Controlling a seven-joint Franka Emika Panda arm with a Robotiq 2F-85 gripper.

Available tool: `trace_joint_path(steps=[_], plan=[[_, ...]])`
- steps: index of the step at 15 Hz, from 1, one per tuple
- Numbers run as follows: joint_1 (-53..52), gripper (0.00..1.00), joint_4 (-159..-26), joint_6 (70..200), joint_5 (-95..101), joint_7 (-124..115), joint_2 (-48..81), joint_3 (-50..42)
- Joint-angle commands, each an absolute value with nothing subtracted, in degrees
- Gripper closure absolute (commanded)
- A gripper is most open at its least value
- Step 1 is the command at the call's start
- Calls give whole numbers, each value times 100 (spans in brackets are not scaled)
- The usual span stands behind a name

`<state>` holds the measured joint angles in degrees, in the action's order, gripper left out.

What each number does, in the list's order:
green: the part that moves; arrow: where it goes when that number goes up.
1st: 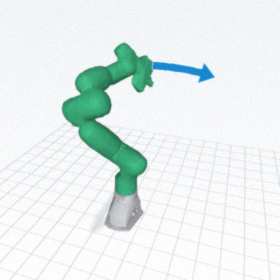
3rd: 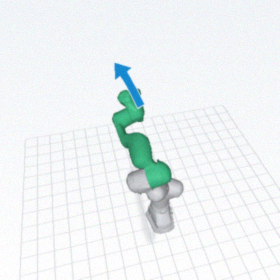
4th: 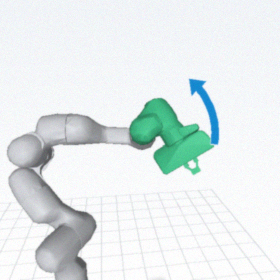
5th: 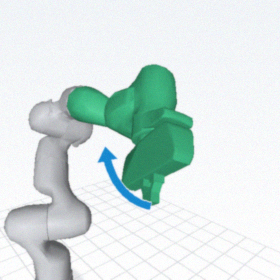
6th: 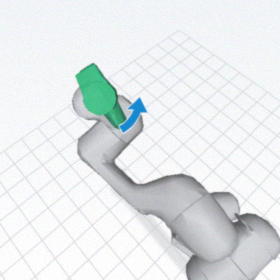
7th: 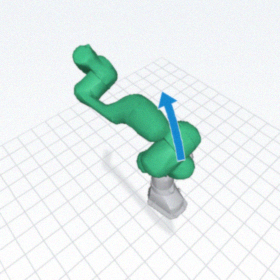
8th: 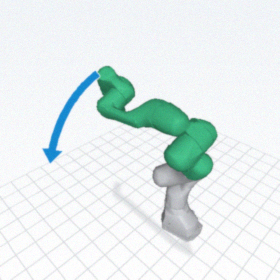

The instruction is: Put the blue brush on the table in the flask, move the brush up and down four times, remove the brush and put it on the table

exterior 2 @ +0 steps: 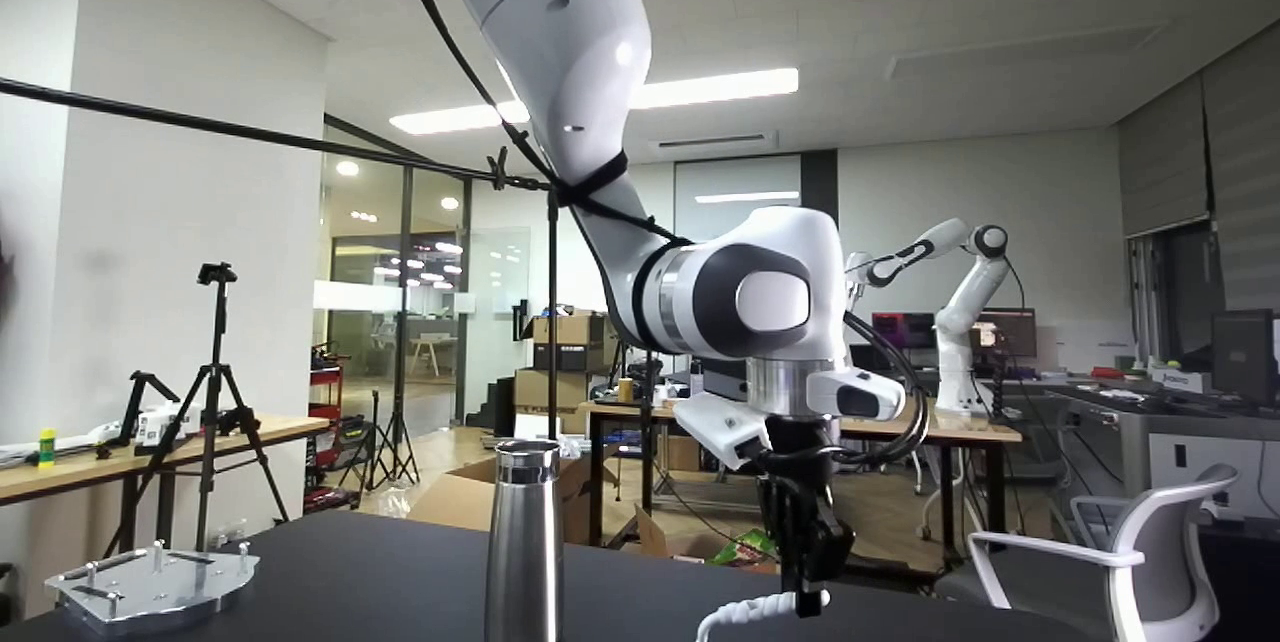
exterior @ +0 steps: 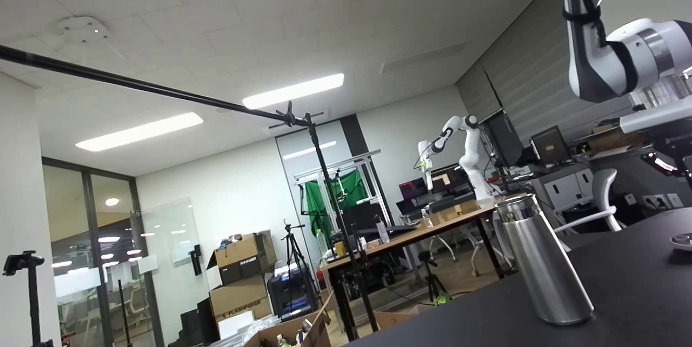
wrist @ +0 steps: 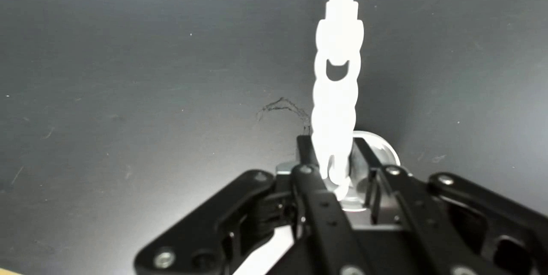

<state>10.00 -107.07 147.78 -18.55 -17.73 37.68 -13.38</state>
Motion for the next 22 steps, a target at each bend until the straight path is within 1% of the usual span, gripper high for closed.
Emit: trace_joint_path(steps=[1,14,15,18,22], plan=[[1090,75,-10723,14783,-1737,-1840,3757,-1252],[1088,75,-10752,14782,-1712,-1838,3757,-1256],[1088,94,-10752,14782,-1712,-1838,3757,-1255],[835,94,-11215,15973,-1689,-1909,3450,-1294],[371,94,-12005,17867,-1698,-1898,2922,-1317]])
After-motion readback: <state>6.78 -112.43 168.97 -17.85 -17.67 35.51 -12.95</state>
